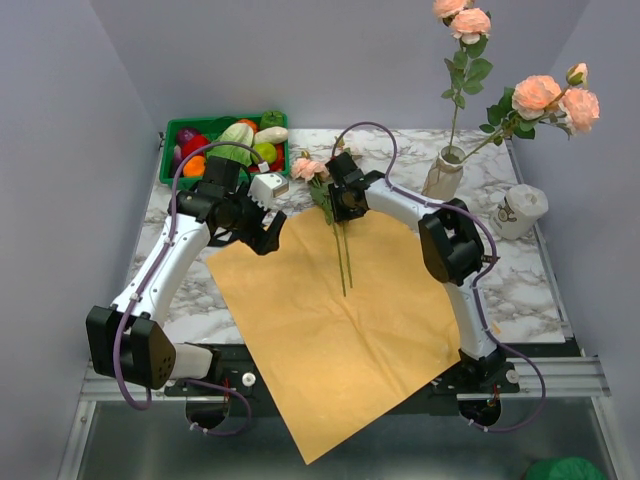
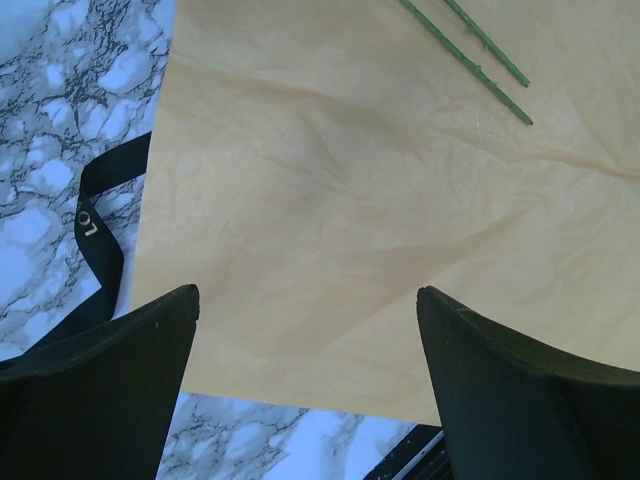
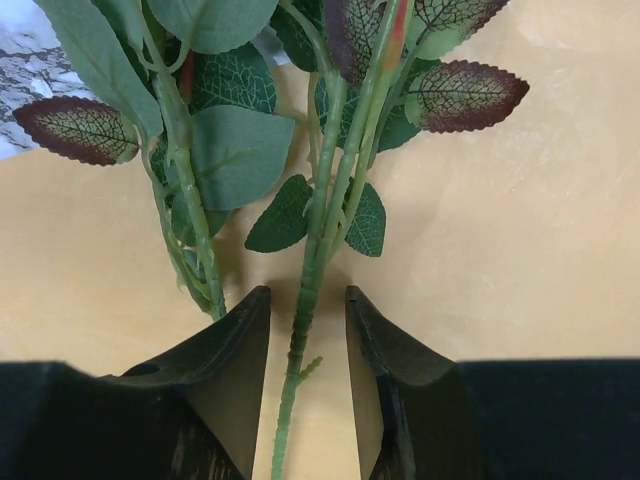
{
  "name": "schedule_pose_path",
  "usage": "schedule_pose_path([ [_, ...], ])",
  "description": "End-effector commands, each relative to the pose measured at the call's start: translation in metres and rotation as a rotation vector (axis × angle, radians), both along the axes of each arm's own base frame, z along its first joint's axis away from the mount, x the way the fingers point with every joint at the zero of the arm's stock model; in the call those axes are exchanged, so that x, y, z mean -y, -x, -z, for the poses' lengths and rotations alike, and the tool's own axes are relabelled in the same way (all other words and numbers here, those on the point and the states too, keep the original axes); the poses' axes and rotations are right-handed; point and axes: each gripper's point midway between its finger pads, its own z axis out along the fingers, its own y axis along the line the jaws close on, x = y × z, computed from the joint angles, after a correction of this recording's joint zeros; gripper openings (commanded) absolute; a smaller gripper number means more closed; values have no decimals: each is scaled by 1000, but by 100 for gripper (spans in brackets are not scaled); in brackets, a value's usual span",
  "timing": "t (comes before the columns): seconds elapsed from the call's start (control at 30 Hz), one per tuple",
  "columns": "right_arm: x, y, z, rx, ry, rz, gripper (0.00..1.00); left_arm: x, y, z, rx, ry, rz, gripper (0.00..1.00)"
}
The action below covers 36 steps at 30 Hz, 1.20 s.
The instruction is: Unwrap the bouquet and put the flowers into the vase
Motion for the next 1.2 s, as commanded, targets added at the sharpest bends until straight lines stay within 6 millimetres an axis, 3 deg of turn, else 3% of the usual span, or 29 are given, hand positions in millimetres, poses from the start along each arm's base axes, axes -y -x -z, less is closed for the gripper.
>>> schedule_pose_path([
  [0.0, 5, -2, -6, 17, -2, 22, 44, -1, 6, -5, 9, 2, 17, 99],
  [0.13, 7, -10, -11, 34, 14, 20, 43, -1, 7, -7, 11, 3, 19, 99],
  [0.4, 8, -16, 11, -19, 42, 30, 42, -4, 11, -8, 13, -11, 29, 99],
  [0.67, 7, -17, 9, -24, 23, 49, 25, -4, 12, -13, 15, -8, 37, 99],
  [0.7, 7, -17, 7, -21, 19, 49, 17, -4, 12, -13, 17, -9, 37, 99],
  [0.8, 4, -23, -18, 23, -7, 54, 1, -4, 12, -15, 20, -6, 36, 99],
  [0.83, 4, -25, -26, 40, -12, 57, 1, -4, 12, -16, 21, -6, 34, 99],
  [0.93, 3, -37, -79, 149, -47, 53, 1, -4, 10, -16, 21, -8, 28, 99],
  [0.97, 5, -43, -111, 217, -60, 55, 1, -4, 9, -16, 25, -10, 27, 99],
  [1.07, 7, -52, -166, 330, -105, 48, 1, -5, 7, -16, 23, -10, 14, 99],
  [1.1, 8, -54, -204, 406, -150, 50, 1, -4, 5, -16, 30, -9, 15, 99],
  [1.17, 13, -55, -240, 492, -169, 31, 1, -4, 5, -15, 27, -6, 9, 99],
])
